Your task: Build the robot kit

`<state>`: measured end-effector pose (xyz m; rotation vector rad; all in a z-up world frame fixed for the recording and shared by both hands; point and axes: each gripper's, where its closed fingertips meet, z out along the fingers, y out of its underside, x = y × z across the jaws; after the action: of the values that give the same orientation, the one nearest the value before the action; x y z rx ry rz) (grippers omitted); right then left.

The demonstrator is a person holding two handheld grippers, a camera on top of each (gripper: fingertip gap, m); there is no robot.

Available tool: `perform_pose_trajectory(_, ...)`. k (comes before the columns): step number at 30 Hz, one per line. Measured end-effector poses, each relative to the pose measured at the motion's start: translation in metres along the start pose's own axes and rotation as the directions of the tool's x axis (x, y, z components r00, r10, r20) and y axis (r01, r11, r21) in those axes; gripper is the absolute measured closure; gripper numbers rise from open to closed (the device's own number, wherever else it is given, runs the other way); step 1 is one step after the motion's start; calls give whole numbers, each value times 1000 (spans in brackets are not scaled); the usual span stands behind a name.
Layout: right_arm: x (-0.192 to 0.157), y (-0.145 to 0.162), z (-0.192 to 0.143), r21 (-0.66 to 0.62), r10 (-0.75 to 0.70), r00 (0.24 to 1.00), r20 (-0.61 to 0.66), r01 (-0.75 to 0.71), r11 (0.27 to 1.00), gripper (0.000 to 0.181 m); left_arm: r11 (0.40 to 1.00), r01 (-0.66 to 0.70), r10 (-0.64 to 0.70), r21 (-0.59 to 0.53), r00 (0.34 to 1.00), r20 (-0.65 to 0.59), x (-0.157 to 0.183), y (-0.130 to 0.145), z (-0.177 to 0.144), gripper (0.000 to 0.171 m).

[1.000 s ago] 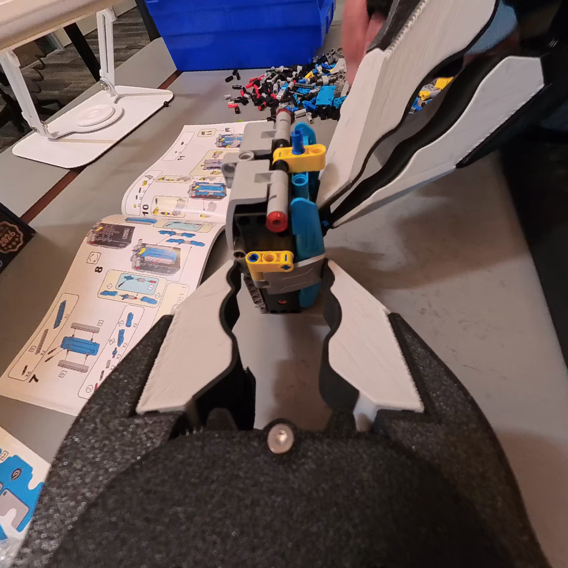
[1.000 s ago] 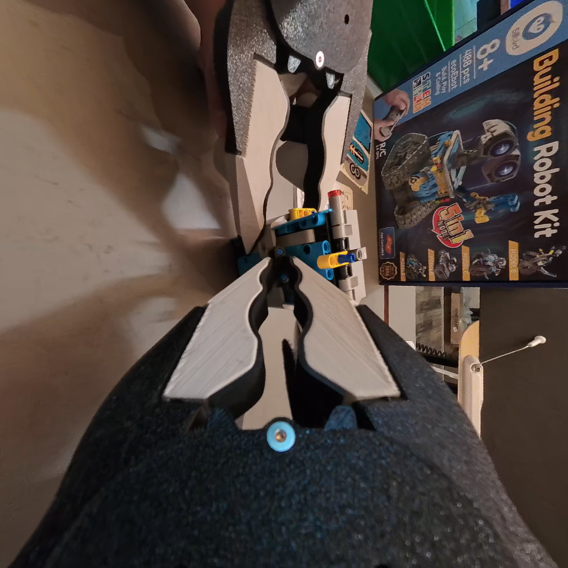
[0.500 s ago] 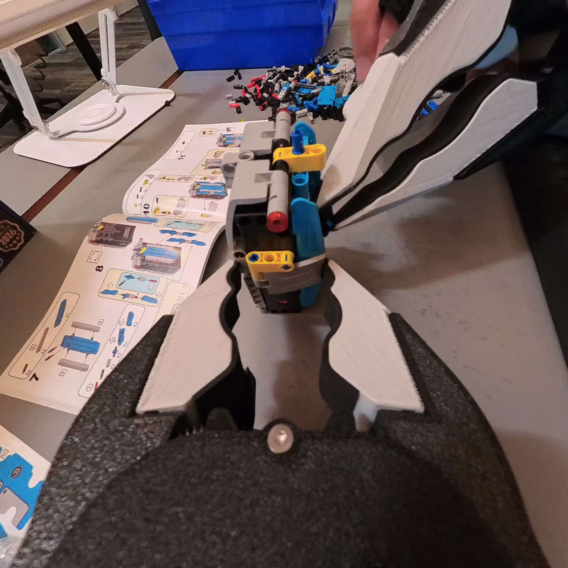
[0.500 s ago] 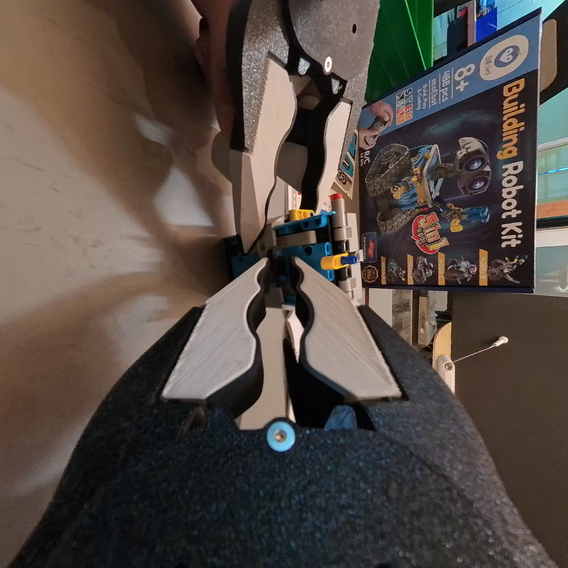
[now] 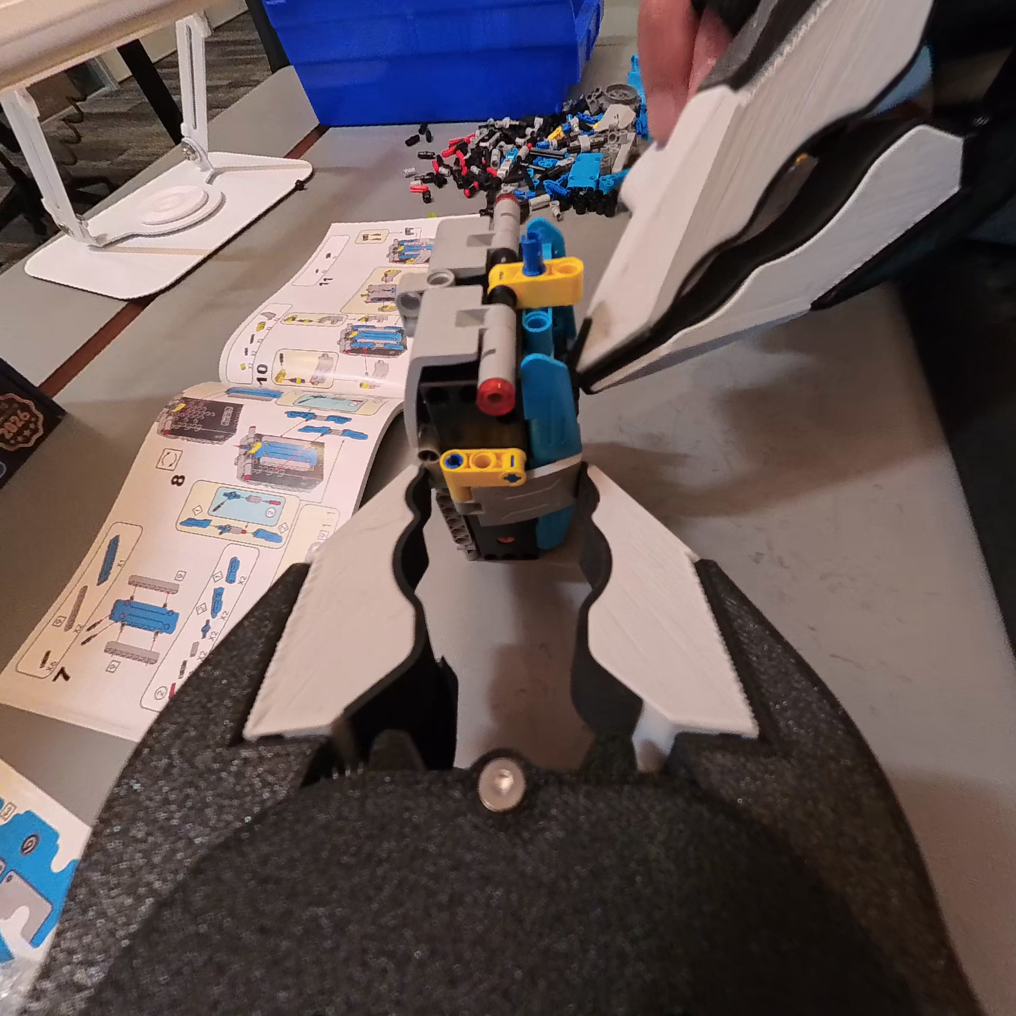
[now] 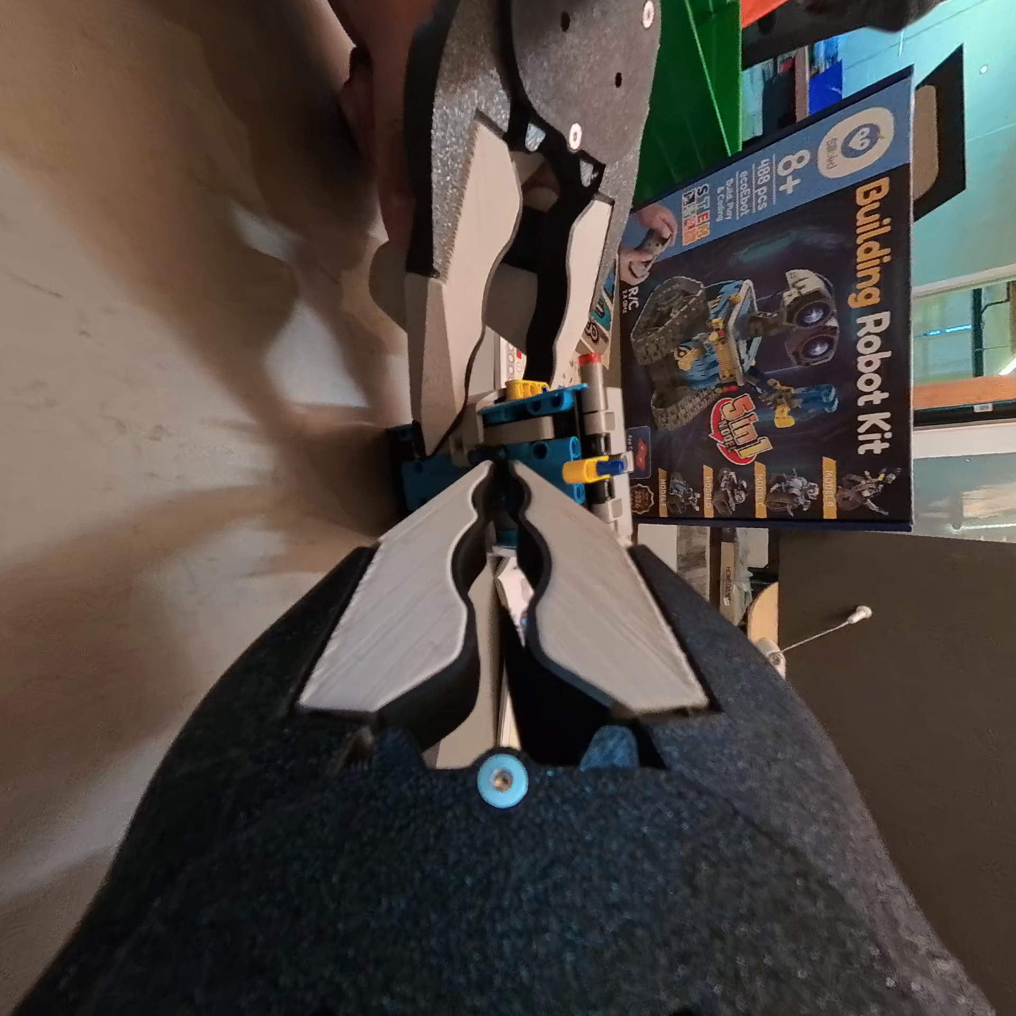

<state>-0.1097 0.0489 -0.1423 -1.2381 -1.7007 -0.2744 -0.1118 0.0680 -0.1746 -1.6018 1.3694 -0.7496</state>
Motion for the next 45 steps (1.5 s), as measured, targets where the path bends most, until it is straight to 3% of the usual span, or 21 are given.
perform_pose_trajectory(9, 1, 1, 2, -11, 6, 1000, -9, -6, 1000, 174, 1000, 0, 0, 0, 1000, 1, 0, 0, 0, 118)
perform_pose_trajectory(25, -3, 2, 3, -22, 4, 997, -75, -5, 1000, 181, 1000, 5, -5, 0, 1000, 10, -1, 0, 0, 119)
perform_pose_trajectory(28, -6, 2, 2, -16, 11, 999, -43, -12, 1000, 181, 1000, 16, -16, -1, 1000, 21, -3, 0, 0, 119)
perform_pose_trajectory(30, -41, 15, 15, -99, 19, 993, 117, -8, 995, 181, 1000, 30, -29, -1, 999, 33, -6, 0, 0, 120)
perform_pose_trajectory(32, -43, 32, 27, -162, -207, 978, 24, 209, 965, 181, 1000, -26, 26, 2, 1000, 11, 3, 0, 0, 120)
perform_pose_trajectory(33, -37, 21, 21, -98, -152, 988, 5, 152, 984, 181, 999, -34, 34, 5, 999, -2, 6, -1, 0, 120)
perform_pose_trajectory(34, -32, 10, 16, -36, 4, 999, 38, -2, 999, 181, 1000, -21, 21, 4, 1000, -14, 8, -1, -1, 120)
perform_pose_trajectory(35, -30, 11, 15, -45, 87, 993, 75, -84, 995, 181, 1000, -12, 12, 3, 1000, -5, 7, 0, -1, 120)
perform_pose_trajectory(39, -32, 14, 16, -56, 30, 999, 45, -27, 998, 181, 1000, -5, 5, 1, 1000, -5, 6, 0, -1, 120)
perform_pose_trajectory(45, -26, -2, 3, 99, 270, 952, 147, -286, 953, 180, 1000, -5, 5, -1, 1000, 8, 4, 0, -1, 119)
